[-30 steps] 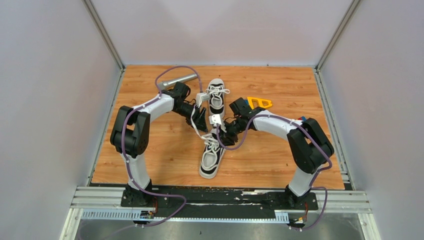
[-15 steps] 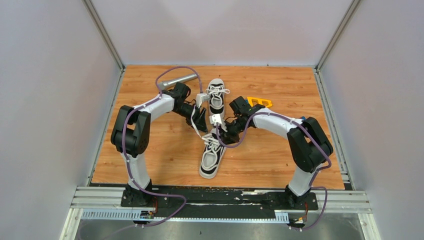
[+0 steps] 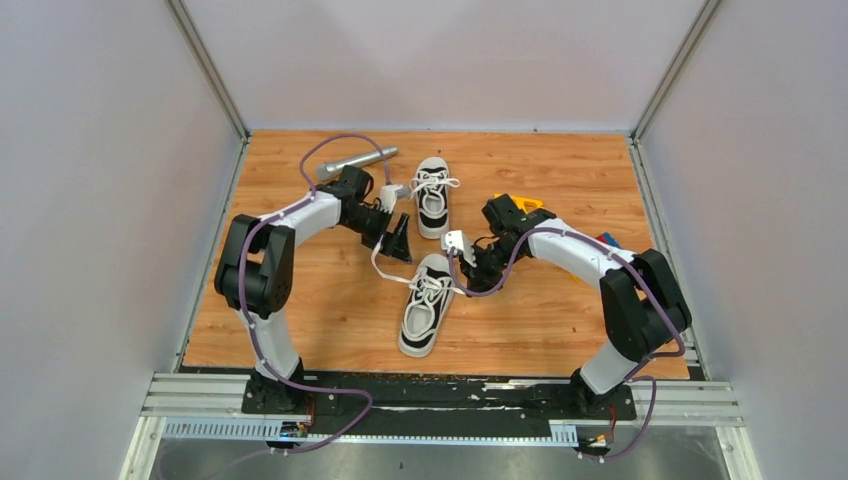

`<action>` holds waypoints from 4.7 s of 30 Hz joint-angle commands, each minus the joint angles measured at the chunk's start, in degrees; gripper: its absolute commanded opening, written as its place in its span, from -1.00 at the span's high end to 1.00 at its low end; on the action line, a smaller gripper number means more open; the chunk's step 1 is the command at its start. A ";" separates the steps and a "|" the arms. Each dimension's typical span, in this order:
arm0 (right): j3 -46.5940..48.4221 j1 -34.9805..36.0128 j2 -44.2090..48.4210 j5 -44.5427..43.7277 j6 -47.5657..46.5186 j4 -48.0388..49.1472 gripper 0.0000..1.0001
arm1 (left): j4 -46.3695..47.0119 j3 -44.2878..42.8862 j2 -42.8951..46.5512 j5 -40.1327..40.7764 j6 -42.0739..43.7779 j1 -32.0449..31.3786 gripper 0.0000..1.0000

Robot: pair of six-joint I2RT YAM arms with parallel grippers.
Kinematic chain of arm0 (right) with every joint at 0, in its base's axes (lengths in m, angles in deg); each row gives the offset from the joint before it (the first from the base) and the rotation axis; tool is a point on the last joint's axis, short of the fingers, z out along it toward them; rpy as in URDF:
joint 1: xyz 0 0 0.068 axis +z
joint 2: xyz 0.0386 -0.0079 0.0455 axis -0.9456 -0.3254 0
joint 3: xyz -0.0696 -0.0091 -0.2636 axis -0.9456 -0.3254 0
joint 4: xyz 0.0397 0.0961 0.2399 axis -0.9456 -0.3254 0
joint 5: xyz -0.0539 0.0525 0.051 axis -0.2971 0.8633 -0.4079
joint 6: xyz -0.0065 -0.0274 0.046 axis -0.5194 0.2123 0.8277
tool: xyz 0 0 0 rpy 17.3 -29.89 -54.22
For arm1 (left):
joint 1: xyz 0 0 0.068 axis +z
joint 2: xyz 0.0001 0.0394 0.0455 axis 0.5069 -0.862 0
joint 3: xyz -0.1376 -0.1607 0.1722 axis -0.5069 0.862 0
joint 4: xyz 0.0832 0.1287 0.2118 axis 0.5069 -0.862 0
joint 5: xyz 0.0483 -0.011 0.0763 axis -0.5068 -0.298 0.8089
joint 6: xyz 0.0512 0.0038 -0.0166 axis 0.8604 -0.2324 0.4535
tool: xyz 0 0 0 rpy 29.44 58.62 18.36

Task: Tie the shoes
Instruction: Tie the shoelace on the shoe.

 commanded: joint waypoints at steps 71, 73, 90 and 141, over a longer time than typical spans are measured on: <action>-12.50 -18.18 28.39 -13.65 0.04 -21.88 1.00 | -11.32 9.03 18.28 11.64 39.86 -3.41 1.00; -13.61 -21.29 31.11 -15.61 -0.65 -23.45 1.00 | -11.53 9.73 18.94 11.76 38.81 -3.43 1.00; -6.11 -39.82 20.75 -18.23 3.22 -10.84 1.00 | -13.43 12.92 24.97 23.13 41.54 1.96 1.00; 3.17 -5.01 -4.76 6.11 2.18 8.88 -0.15 | -11.88 1.54 11.04 3.11 23.52 -1.15 1.00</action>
